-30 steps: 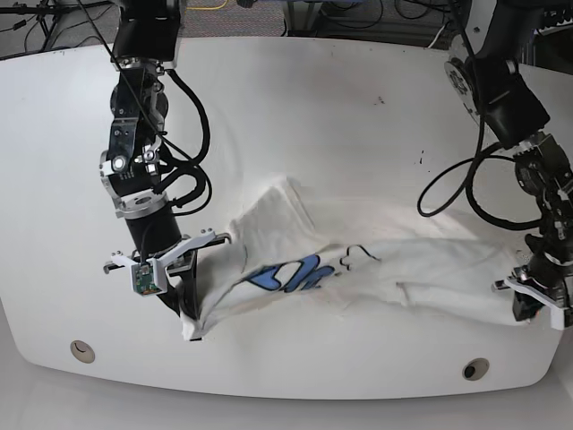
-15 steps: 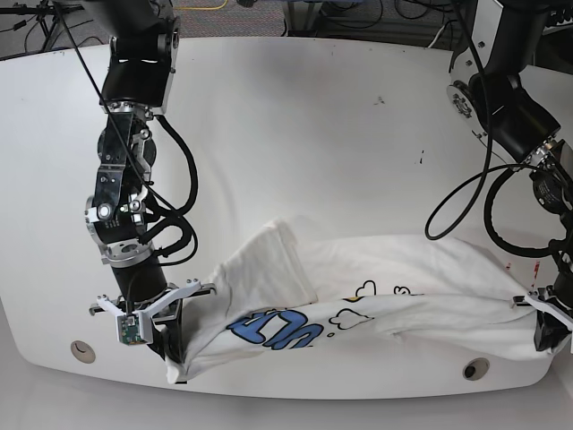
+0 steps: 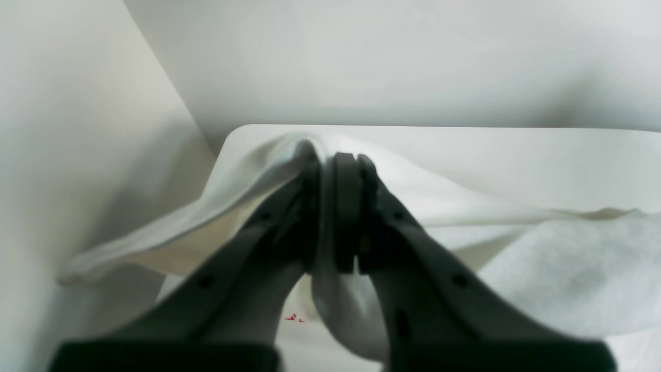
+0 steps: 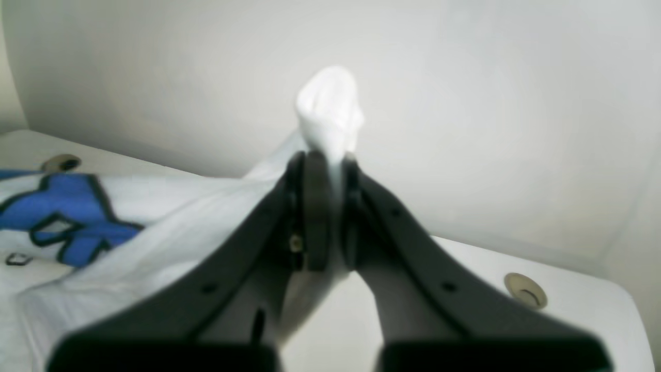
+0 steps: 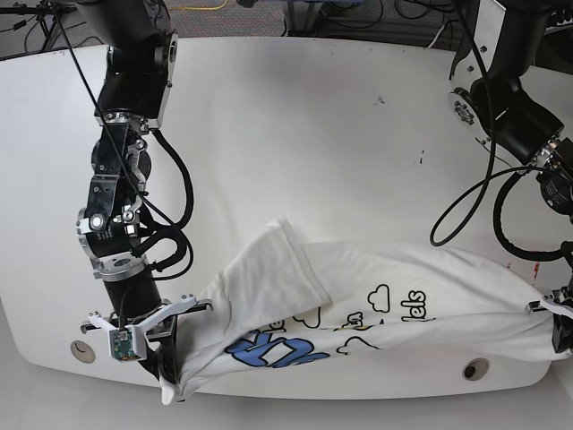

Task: Fold the T-shirt properly
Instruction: 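Lift both grippers, raising the held shirt off the table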

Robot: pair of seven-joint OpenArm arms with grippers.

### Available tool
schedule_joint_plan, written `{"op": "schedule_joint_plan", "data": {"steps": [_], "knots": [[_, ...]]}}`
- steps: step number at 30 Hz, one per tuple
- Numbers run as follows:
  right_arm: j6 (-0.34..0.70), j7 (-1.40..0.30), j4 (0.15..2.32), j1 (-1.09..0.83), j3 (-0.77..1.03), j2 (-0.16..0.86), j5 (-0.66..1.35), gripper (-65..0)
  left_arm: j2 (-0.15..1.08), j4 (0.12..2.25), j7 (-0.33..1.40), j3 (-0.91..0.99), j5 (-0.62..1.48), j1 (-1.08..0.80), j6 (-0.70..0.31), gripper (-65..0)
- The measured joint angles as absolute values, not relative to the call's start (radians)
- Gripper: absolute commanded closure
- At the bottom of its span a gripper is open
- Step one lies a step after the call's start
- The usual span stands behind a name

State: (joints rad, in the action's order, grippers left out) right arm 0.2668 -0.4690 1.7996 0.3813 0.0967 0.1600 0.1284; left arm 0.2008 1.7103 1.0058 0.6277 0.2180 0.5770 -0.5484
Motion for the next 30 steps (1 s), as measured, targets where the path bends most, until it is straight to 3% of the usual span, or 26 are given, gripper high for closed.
{"op": "schedule_joint_plan", "data": {"steps": [16, 30], "knots": [[0.278, -0.524, 1.734, 0.548, 0.094, 0.185, 0.136, 0.0, 0.228, 1.743, 1.022, 0.641, 0.227, 0.663, -0.54, -0.3], [0.289, -0.579, 1.72, 0.672, 0.068, 0.268, 0.145, -0.6, 0.261, 1.743, 1.071, 0.632, 0.241, 0.766, -0.56, 0.0]]}}
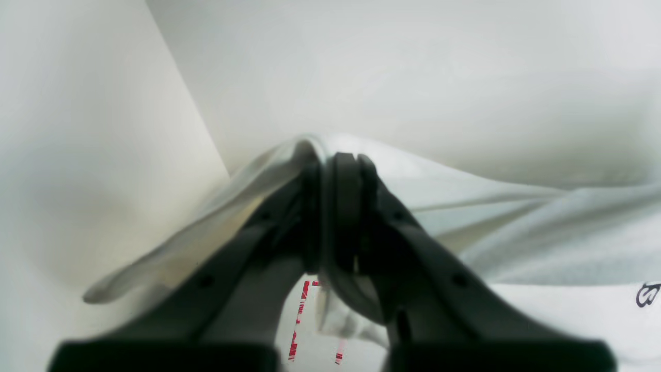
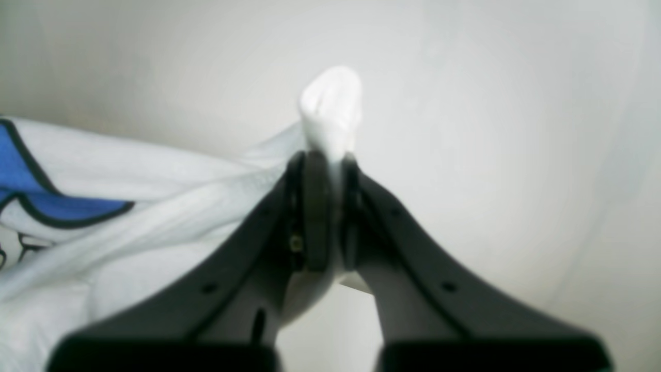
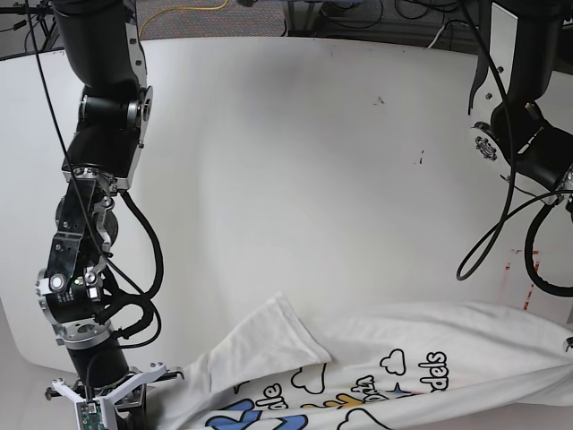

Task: Fold the T-shirt properly
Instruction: 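Lift both grippers, raising the held shirt off the table, then pull the held shirt with both grippers toward the robot's base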

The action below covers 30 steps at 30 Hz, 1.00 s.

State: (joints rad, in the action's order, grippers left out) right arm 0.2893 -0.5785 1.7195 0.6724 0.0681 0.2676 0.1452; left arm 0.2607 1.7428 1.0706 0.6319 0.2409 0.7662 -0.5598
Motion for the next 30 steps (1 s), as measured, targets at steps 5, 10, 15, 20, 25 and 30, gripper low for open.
{"op": "schedule_joint_plan", "data": {"steps": [5, 10, 15, 20, 25, 30], "knots": [[0.295, -0.588, 1.726, 0.718, 0.057, 0.302, 0.159, -0.7, 0.261, 1.752, 1.077, 0.629, 0.242, 0.811, -0.558, -0.1], [0.298, -0.579, 1.716, 0.76, 0.039, 0.349, 0.163, -0.8, 0.256, 1.758, 1.092, 0.631, 0.25, 0.853, -0.558, -0.5], [0.3, -0.575, 1.703, 0.781, 0.033, 0.373, 0.162, -0.8, 0.249, 1.758, 1.108, 0.63, 0.253, 0.874, -0.558, -0.6], [0.301, -0.578, 1.673, 0.815, -0.008, 0.394, 0.158, -0.9, 0.242, 1.754, 1.132, 0.628, 0.241, 0.916, -0.556, -0.3], [0.306, -0.556, 1.661, 0.856, -0.015, 0.392, 0.158, -0.8, 0.244, 1.754, 1.114, 0.624, 0.241, 0.96, -0.55, -0.4], [0.297, -0.548, 1.645, 0.864, -0.035, 0.398, 0.157, -0.7, 0.247, 1.738, 1.135, 0.622, 0.245, 0.972, -0.55, -0.4]]}}
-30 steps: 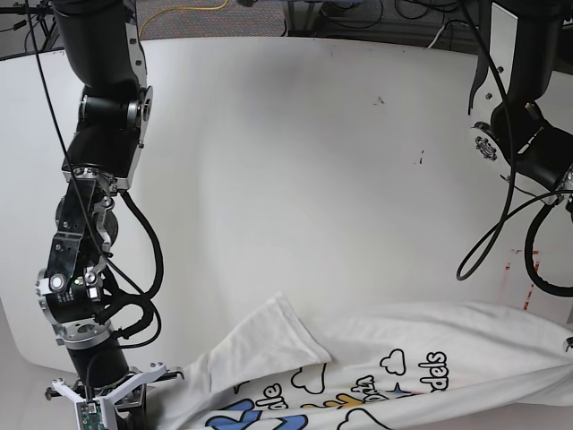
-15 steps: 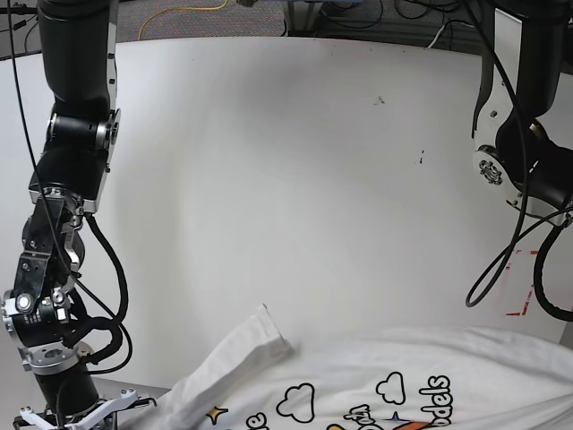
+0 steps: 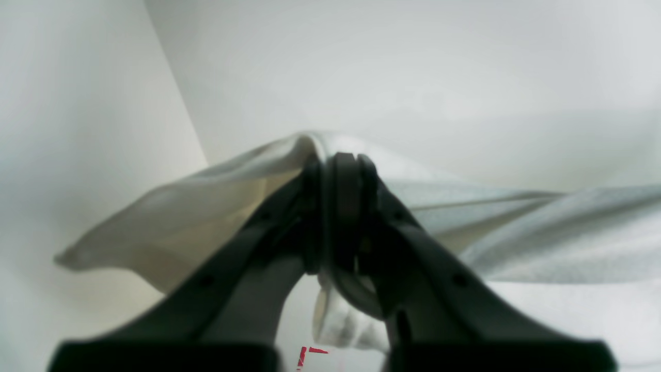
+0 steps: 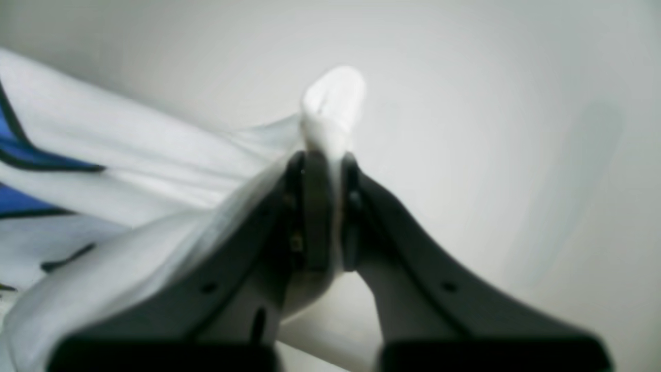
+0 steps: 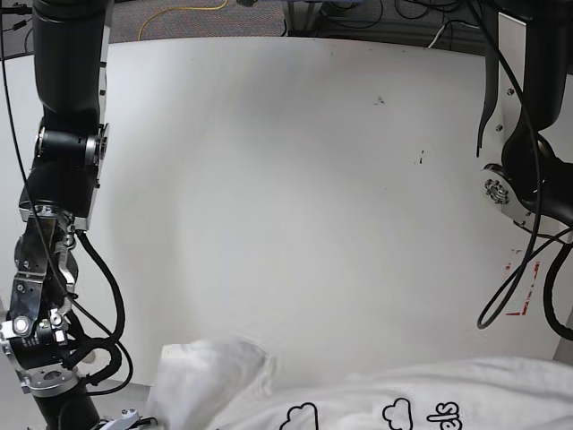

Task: Fold the T-shirt properly
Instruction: 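Pull the held shirt with both grippers toward the robot's base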

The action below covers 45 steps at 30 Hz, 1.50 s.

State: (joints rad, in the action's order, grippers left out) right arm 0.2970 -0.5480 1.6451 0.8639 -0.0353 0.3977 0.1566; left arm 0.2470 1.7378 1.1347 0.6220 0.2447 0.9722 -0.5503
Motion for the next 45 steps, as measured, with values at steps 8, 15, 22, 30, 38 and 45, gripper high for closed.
{"op": "schedule_joint_plan", "data": {"steps": [8, 15, 22, 30, 38, 45], "knots": [[0.309, -0.582, 1.643, 0.776, -0.032, 0.388, 0.157, -0.3, 0.242, 1.729, 1.151, 0.613, 0.241, 0.928, -0.551, -0.4], [0.312, -0.559, 1.687, 0.66, 0.035, 0.399, 0.163, -0.2, 0.238, 1.741, 1.137, 0.607, 0.249, 0.782, -0.555, -0.4], [0.314, -0.585, 1.732, 0.537, 0.08, 0.397, 0.163, -0.4, 0.237, 1.776, 1.119, 0.582, 0.274, 0.637, -0.562, -0.5], [0.315, -0.577, 1.787, 0.413, 0.136, 0.387, 0.166, -0.4, 0.239, 1.783, 1.114, 0.575, 0.279, 0.514, -0.568, -0.6], [0.316, -0.588, 1.823, 0.253, 0.183, 0.342, 0.171, -0.5, 0.239, 1.781, 1.125, 0.591, 0.282, 0.377, -0.607, -0.7], [0.316, -0.561, 1.853, 0.057, 0.25, 0.281, 0.173, -0.5, 0.237, 1.775, 1.137, 0.627, 0.298, 0.236, -0.683, -0.8]]}}
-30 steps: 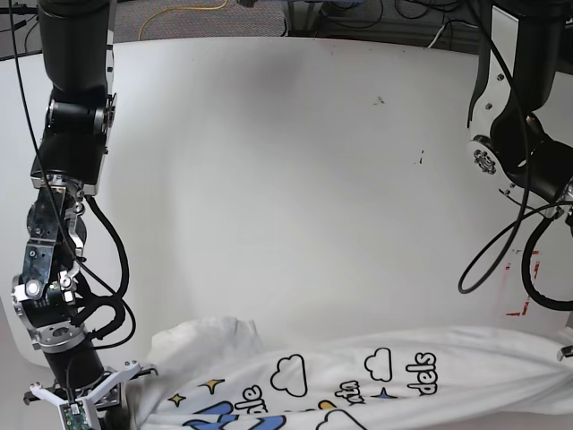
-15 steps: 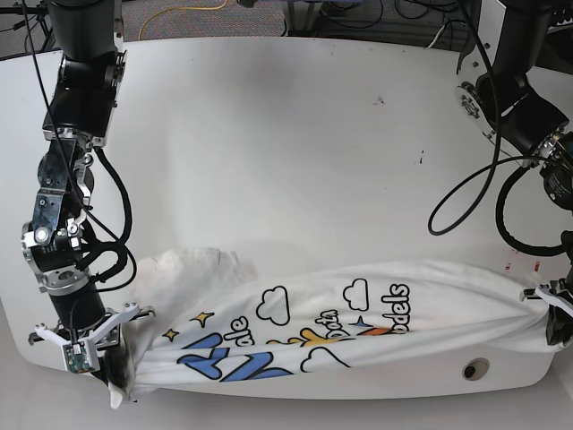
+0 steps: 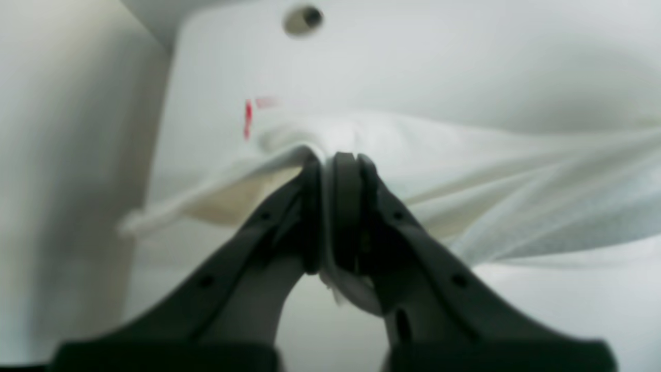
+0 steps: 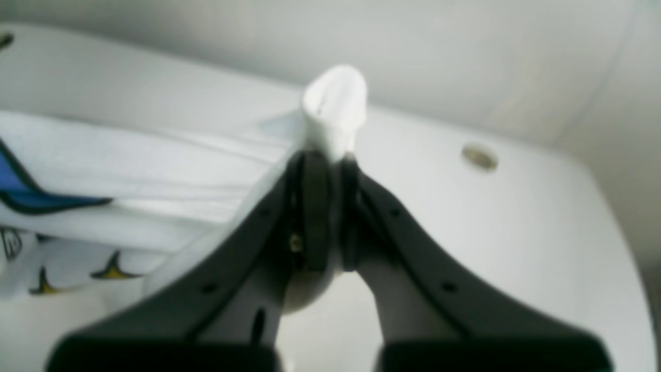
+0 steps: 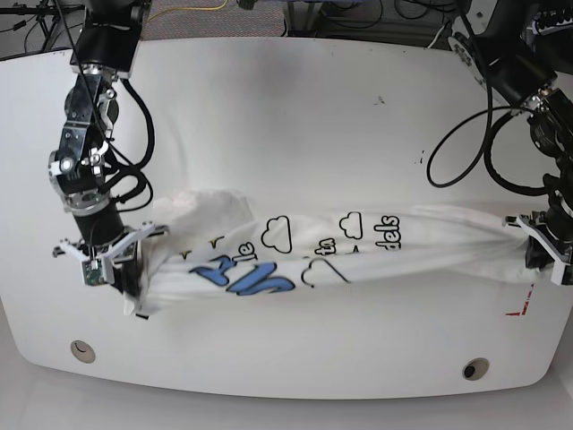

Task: Fold the T-shirt properly
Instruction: 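Pull the held shirt with both grippers toward the robot's base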

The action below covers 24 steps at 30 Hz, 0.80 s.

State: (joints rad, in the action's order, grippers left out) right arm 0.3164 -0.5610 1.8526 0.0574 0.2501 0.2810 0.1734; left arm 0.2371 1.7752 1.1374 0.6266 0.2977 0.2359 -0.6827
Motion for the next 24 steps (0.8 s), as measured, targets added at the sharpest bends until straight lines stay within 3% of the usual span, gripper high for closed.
{"op": "schedule_joint_plan", "data": {"steps": [4, 8, 12, 24], "knots": [[0.319, -0.582, 1.843, -0.036, 0.273, 0.237, 0.17, -0.4, 0.233, 1.759, 1.135, 0.636, 0.29, 0.159, -0.702, -0.8], [0.313, -0.493, 1.842, -0.138, 0.331, 0.175, 0.183, -0.3, 0.23, 1.737, 0.953, 0.642, 0.314, 0.023, -0.701, -0.8], [0.316, -0.499, 1.822, -0.218, 0.351, 0.157, 0.179, -0.2, 0.22, 1.71, 0.92, 0.641, 0.297, -0.07, -0.708, -0.8], [0.32, -0.482, 1.766, -0.236, 0.358, 0.162, 0.162, -0.3, 0.236, 1.683, 0.855, 0.635, 0.321, -0.172, -0.695, -0.6]]}}
